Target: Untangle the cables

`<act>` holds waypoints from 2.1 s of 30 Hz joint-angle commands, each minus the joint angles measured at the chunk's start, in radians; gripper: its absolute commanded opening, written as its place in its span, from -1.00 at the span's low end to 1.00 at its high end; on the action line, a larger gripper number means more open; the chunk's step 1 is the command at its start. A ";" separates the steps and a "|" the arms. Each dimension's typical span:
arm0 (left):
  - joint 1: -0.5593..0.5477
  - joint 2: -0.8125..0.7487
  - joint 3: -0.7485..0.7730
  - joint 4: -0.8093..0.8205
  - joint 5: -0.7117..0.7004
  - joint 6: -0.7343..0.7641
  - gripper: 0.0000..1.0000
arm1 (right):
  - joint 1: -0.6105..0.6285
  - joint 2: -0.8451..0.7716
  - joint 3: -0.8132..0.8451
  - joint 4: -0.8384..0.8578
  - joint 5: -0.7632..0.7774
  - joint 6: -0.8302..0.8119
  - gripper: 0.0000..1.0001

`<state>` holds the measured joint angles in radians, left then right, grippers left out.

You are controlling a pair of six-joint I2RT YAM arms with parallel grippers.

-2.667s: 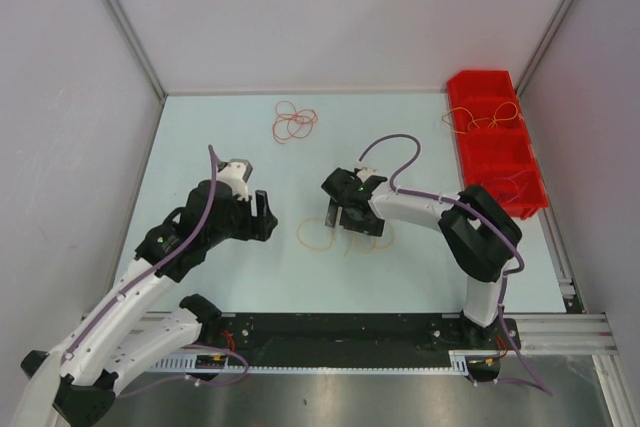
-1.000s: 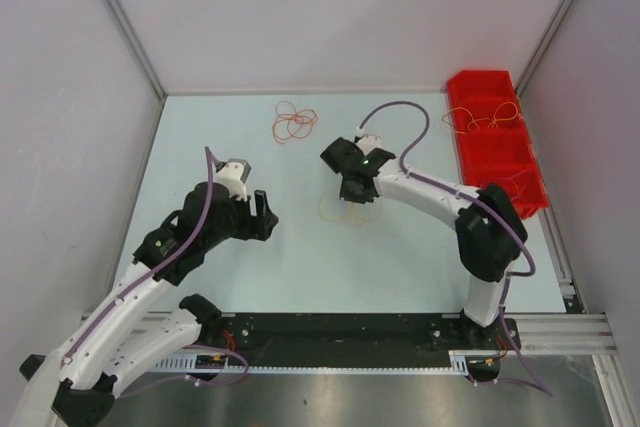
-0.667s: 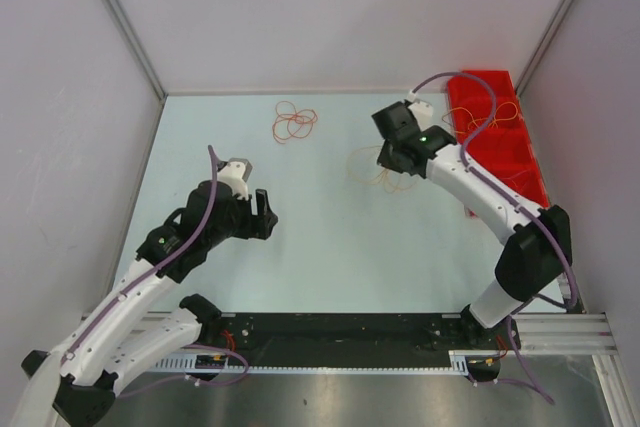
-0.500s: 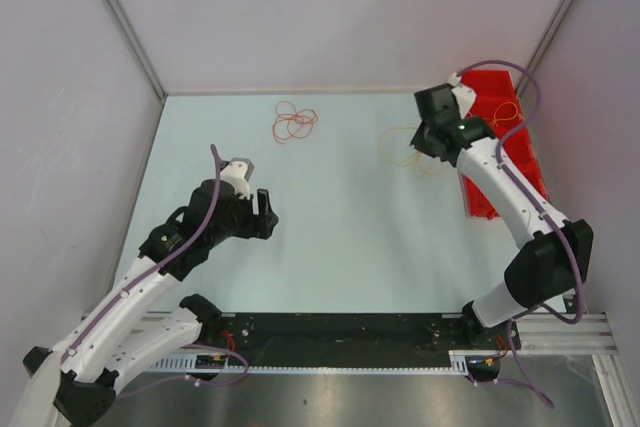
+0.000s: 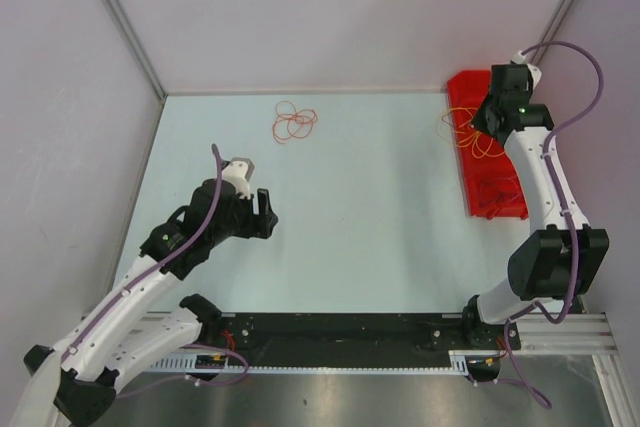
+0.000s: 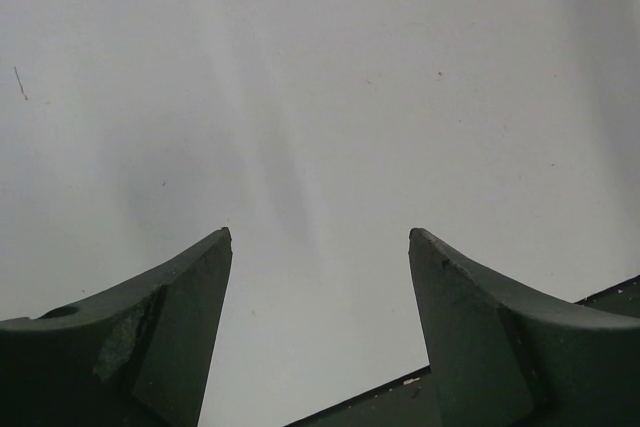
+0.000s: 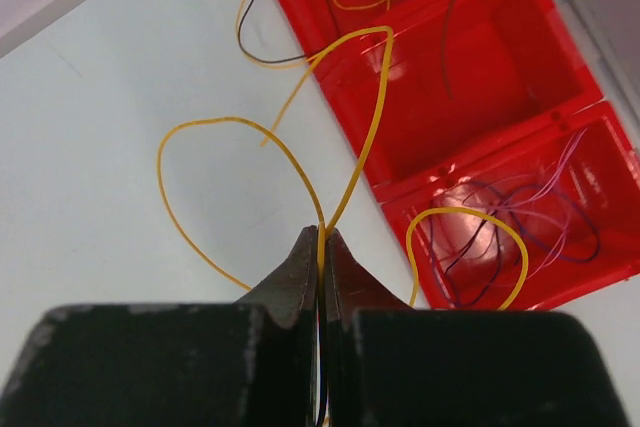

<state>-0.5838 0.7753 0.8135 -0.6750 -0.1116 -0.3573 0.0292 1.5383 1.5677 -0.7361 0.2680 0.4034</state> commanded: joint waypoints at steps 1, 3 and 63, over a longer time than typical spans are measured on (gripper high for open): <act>0.004 0.016 0.001 0.011 -0.019 0.009 0.54 | -0.064 -0.001 0.006 0.104 -0.027 -0.178 -1.00; 0.004 0.021 0.003 0.008 -0.020 0.008 0.54 | -0.075 0.006 0.009 0.125 0.017 -0.204 -1.00; 0.004 0.087 0.001 -0.001 -0.060 -0.002 0.53 | -0.299 0.804 0.431 0.558 -0.431 -0.387 -1.00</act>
<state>-0.5838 0.8661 0.8135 -0.6762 -0.1551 -0.3576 -0.2810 2.3447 1.9903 -0.1993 -0.1081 -0.0078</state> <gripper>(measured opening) 0.765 0.012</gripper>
